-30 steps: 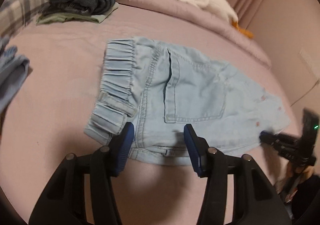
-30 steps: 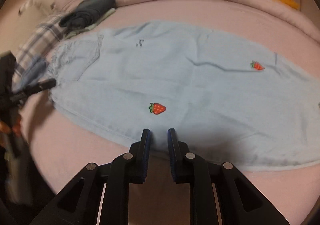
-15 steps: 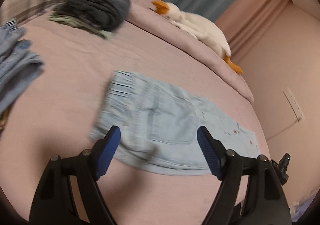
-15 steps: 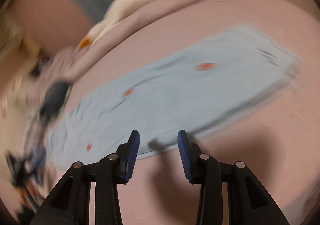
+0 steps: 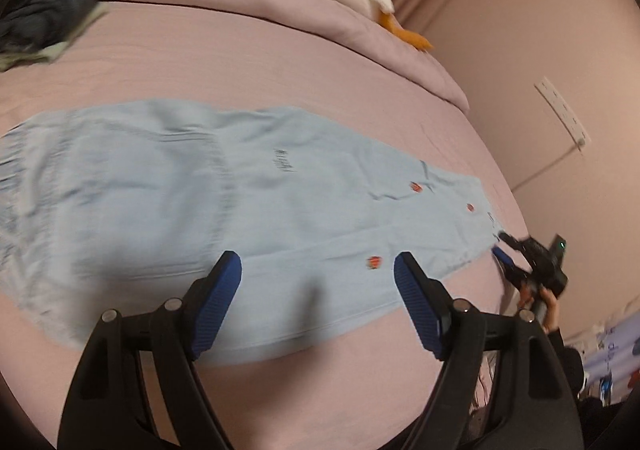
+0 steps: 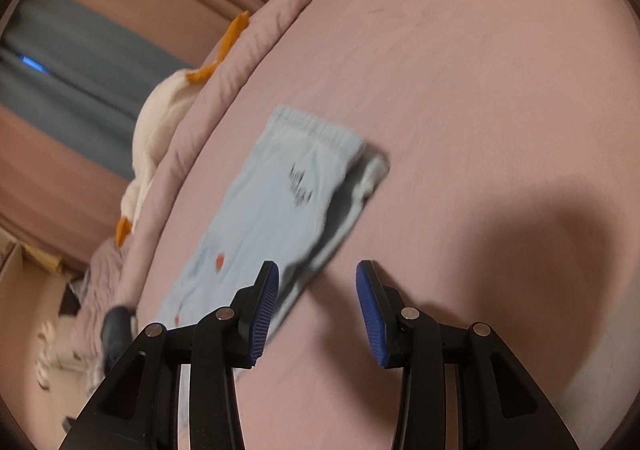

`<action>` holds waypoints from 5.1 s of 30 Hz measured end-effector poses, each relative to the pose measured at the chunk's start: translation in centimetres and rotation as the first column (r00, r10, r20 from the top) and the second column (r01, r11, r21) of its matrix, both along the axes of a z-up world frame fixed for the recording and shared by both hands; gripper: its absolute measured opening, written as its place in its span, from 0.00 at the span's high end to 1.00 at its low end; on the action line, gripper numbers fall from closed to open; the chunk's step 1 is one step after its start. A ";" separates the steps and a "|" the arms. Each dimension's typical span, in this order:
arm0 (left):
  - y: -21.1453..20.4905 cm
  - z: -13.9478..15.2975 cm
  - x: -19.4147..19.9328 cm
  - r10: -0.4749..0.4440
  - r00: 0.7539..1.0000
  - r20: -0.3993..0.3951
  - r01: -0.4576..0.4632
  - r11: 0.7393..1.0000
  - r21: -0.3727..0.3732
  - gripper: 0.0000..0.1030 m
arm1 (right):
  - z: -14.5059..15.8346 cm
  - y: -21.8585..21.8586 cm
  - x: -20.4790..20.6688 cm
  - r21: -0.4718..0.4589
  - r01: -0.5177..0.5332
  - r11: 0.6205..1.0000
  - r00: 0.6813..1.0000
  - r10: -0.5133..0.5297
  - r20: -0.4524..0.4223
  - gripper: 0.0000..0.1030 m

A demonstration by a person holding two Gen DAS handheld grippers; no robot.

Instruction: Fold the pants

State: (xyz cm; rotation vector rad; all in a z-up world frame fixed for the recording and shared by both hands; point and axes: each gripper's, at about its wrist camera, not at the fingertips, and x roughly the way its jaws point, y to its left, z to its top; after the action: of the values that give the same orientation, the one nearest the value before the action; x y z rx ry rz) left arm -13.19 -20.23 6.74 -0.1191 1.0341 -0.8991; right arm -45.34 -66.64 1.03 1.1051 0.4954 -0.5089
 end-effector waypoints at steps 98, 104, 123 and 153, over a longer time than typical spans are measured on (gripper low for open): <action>-5.5 -5.6 0.3 0.009 1.000 -0.023 -0.007 0.999 0.053 0.97 | 7.5 27.3 24.0 -0.451 -0.774 0.444 0.624 0.659 -0.421 0.59; -5.5 -5.6 0.6 -0.020 1.000 -0.017 0.020 0.998 0.053 0.97 | 6.4 29.0 29.3 -0.344 -0.847 0.404 0.523 0.747 -0.411 0.76; -5.4 -6.1 0.1 -0.030 0.999 0.026 0.029 0.999 0.037 0.97 | 4.0 29.6 32.4 -0.237 -0.861 0.450 0.507 0.722 -0.471 0.85; -5.8 -5.7 -0.5 -0.033 0.996 0.085 0.024 0.994 0.108 0.96 | 5.6 26.4 18.3 -0.401 -0.689 0.604 0.725 0.579 -0.373 0.85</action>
State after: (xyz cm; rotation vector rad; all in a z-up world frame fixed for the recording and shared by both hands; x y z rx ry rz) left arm -13.72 -26.02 1.08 0.0241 1.0025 -0.8654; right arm -27.03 -40.22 6.62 0.2882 0.8400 -0.0874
